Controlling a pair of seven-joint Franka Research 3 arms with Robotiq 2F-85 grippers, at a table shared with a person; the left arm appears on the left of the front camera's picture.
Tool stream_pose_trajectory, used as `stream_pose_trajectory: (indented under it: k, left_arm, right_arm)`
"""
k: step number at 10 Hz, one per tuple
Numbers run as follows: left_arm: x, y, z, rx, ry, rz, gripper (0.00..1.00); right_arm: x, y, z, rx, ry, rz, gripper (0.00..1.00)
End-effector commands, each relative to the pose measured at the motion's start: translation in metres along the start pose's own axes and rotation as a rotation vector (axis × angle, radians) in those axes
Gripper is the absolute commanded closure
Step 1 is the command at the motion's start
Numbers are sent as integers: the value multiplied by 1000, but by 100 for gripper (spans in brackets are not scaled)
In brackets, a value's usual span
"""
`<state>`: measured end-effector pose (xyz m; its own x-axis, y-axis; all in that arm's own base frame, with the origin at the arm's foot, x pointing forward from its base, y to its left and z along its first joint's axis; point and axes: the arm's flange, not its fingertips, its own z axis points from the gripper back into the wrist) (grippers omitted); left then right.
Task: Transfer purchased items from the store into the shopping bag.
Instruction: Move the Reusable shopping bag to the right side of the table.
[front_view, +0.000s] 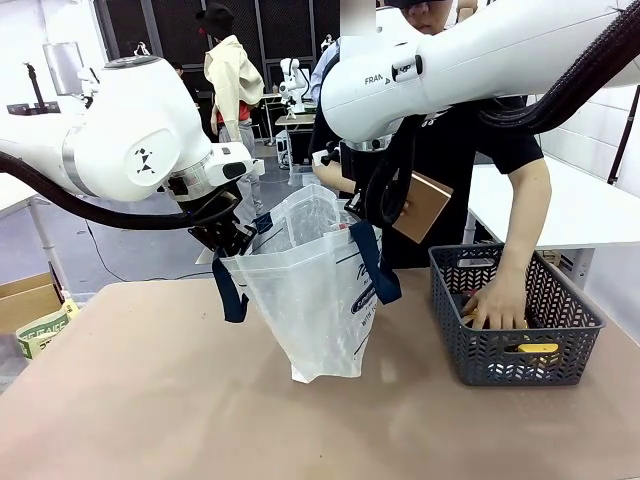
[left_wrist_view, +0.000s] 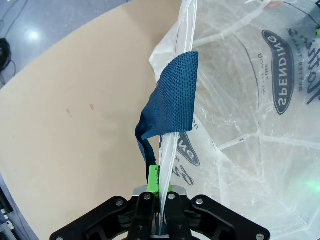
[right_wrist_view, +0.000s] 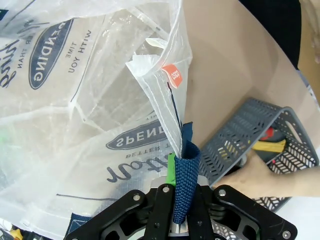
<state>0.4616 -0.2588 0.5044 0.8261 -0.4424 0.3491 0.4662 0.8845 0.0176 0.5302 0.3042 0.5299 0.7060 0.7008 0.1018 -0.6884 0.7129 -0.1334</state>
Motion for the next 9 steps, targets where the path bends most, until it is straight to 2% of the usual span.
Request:
stream_pose_trajectory:
  k: [1,7,9]
  left_arm:
    - [0,0,0,1,-1,13,100]
    - [0,0,0,0,0,0,100]
    - [3,2,0,7,38,-25,100]
  right_arm:
    - [-1,0,0,1,5,-9,100]
    - [0,0,0,0,0,0,100]
    - [-1,-5,-3,34,31,8,100]
